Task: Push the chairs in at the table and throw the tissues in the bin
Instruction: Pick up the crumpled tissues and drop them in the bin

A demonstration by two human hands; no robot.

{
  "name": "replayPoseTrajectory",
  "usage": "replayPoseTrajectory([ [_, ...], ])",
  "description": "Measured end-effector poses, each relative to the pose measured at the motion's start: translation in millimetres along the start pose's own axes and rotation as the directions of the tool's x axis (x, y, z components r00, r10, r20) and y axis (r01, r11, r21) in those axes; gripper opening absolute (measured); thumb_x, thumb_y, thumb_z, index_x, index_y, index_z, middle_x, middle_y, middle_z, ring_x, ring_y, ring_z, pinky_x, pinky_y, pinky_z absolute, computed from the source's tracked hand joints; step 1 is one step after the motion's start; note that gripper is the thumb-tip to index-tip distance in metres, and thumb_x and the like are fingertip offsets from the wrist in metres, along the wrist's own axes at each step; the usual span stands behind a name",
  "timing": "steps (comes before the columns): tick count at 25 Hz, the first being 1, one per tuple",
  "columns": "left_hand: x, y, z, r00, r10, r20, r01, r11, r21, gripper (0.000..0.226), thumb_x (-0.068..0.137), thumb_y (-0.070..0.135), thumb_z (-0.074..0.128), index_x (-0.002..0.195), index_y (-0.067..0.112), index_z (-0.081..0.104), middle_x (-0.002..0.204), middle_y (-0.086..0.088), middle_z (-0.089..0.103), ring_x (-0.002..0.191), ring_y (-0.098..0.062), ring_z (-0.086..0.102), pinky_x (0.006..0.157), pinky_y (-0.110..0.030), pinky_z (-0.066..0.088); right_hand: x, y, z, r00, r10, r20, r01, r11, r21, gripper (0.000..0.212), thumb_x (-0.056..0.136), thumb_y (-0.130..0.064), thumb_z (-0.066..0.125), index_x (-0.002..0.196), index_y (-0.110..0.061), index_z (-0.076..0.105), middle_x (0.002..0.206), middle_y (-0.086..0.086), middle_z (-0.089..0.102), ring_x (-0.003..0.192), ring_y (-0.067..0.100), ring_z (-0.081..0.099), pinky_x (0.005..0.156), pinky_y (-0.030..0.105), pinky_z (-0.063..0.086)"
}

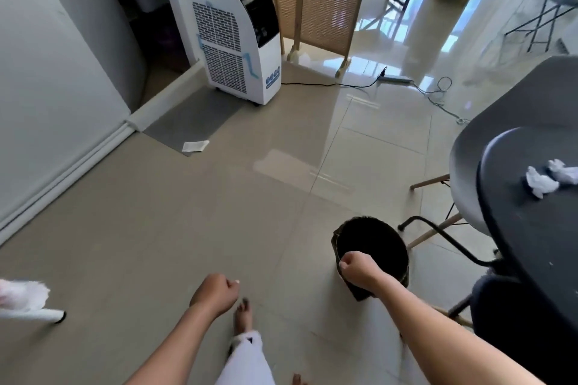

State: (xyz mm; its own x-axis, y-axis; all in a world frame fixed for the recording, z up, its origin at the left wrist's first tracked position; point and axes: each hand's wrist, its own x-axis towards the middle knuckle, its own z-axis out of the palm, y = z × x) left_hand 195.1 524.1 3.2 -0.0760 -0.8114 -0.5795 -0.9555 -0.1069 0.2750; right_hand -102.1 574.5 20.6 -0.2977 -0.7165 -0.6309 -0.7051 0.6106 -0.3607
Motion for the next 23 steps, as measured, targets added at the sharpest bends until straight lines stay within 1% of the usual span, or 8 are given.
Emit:
replayPoseTrajectory([
  [4, 104, 30, -67, 0.997, 0.063, 0.04, -0.067, 0.993, 0.102, 0.05, 0.091, 0.03, 0.047, 0.047, 0.011, 0.033, 0.052, -0.006, 0.046, 0.085, -0.035, 0.064, 0.07, -0.035, 0.049, 75, -52, -34, 0.998, 0.048, -0.049, -0.043, 0.994, 0.096, 0.023, 0.089, -0.018, 0.042, 0.084, -0.011, 0.063, 0.107, 0.014, 0.07, 0.102, 0.026, 0.063, 0.078, 0.025, 0.043],
  [6, 157, 55, -106, 0.99, 0.112, 0.086, -0.125, 0.979, 0.161, 0.044, 0.091, 0.031, 0.046, 0.053, 0.011, 0.043, 0.077, -0.016, 0.067, 0.095, -0.033, 0.065, 0.077, -0.033, 0.051, 104, -73, -52, 0.99, 0.119, -0.071, -0.106, 0.98, 0.166, 0.028, 0.089, -0.018, 0.042, 0.097, -0.007, 0.068, 0.11, 0.013, 0.07, 0.105, 0.026, 0.062, 0.086, 0.027, 0.047],
  [9, 231, 106, -150, 0.974, 0.195, 0.116, -0.22, 0.939, 0.264, 0.037, 0.092, 0.033, 0.044, 0.089, 0.003, 0.066, 0.108, -0.02, 0.069, 0.104, -0.033, 0.063, 0.084, -0.032, 0.05, 143, -89, -86, 0.968, 0.23, -0.101, -0.191, 0.935, 0.299, 0.031, 0.089, -0.018, 0.042, 0.104, -0.007, 0.068, 0.11, 0.013, 0.071, 0.104, 0.027, 0.063, 0.089, 0.03, 0.049],
  [11, 270, 147, -169, 0.956, 0.256, 0.145, -0.29, 0.903, 0.316, 0.039, 0.093, 0.033, 0.043, 0.094, 0.002, 0.066, 0.108, -0.02, 0.07, 0.103, -0.033, 0.064, 0.083, -0.031, 0.05, 165, -92, -107, 0.951, 0.285, -0.119, -0.23, 0.91, 0.344, 0.032, 0.089, -0.017, 0.043, 0.104, -0.005, 0.068, 0.11, 0.015, 0.071, 0.105, 0.028, 0.063, 0.09, 0.031, 0.049],
  [14, 333, 221, -183, 0.919, 0.336, 0.204, -0.39, 0.844, 0.367, 0.035, 0.092, 0.034, 0.044, 0.086, 0.006, 0.064, 0.105, -0.018, 0.07, 0.1, -0.032, 0.064, 0.082, -0.031, 0.05, 208, -80, -138, 0.92, 0.373, -0.118, -0.291, 0.854, 0.431, 0.033, 0.091, -0.018, 0.043, 0.108, -0.005, 0.068, 0.116, 0.014, 0.069, 0.111, 0.027, 0.06, 0.092, 0.028, 0.046],
  [17, 384, 294, -184, 0.89, 0.385, 0.243, -0.454, 0.796, 0.401, 0.037, 0.091, 0.035, 0.044, 0.093, 0.005, 0.066, 0.105, -0.017, 0.07, 0.099, -0.032, 0.064, 0.081, -0.03, 0.051, 251, -53, -173, 0.884, 0.455, -0.112, -0.343, 0.791, 0.507, 0.026, 0.09, -0.018, 0.044, 0.088, -0.006, 0.068, 0.097, 0.016, 0.068, 0.098, 0.026, 0.061, 0.079, 0.027, 0.044],
  [20, 419, 365, -185, 0.851, 0.419, 0.317, -0.524, 0.724, 0.448, 0.036, 0.091, 0.037, 0.045, 0.093, 0.007, 0.064, 0.108, -0.016, 0.069, 0.101, -0.032, 0.064, 0.082, -0.03, 0.05, 277, -29, -209, 0.828, 0.551, -0.107, -0.39, 0.702, 0.595, 0.029, 0.088, -0.018, 0.044, 0.059, -0.015, 0.05, 0.077, 0.011, 0.059, 0.079, 0.021, 0.054, 0.063, 0.025, 0.035],
  [23, 448, 445, -185, 0.786, 0.47, 0.401, -0.617, 0.632, 0.468, 0.03, 0.091, 0.037, 0.046, 0.087, 0.011, 0.061, 0.109, -0.014, 0.069, 0.101, -0.03, 0.063, 0.079, -0.029, 0.047, 287, -6, -244, 0.733, 0.673, -0.097, -0.425, 0.565, 0.707, 0.026, 0.087, -0.017, 0.044, 0.063, -0.011, 0.051, 0.08, 0.017, 0.062, 0.088, 0.031, 0.061, 0.063, 0.026, 0.034],
])
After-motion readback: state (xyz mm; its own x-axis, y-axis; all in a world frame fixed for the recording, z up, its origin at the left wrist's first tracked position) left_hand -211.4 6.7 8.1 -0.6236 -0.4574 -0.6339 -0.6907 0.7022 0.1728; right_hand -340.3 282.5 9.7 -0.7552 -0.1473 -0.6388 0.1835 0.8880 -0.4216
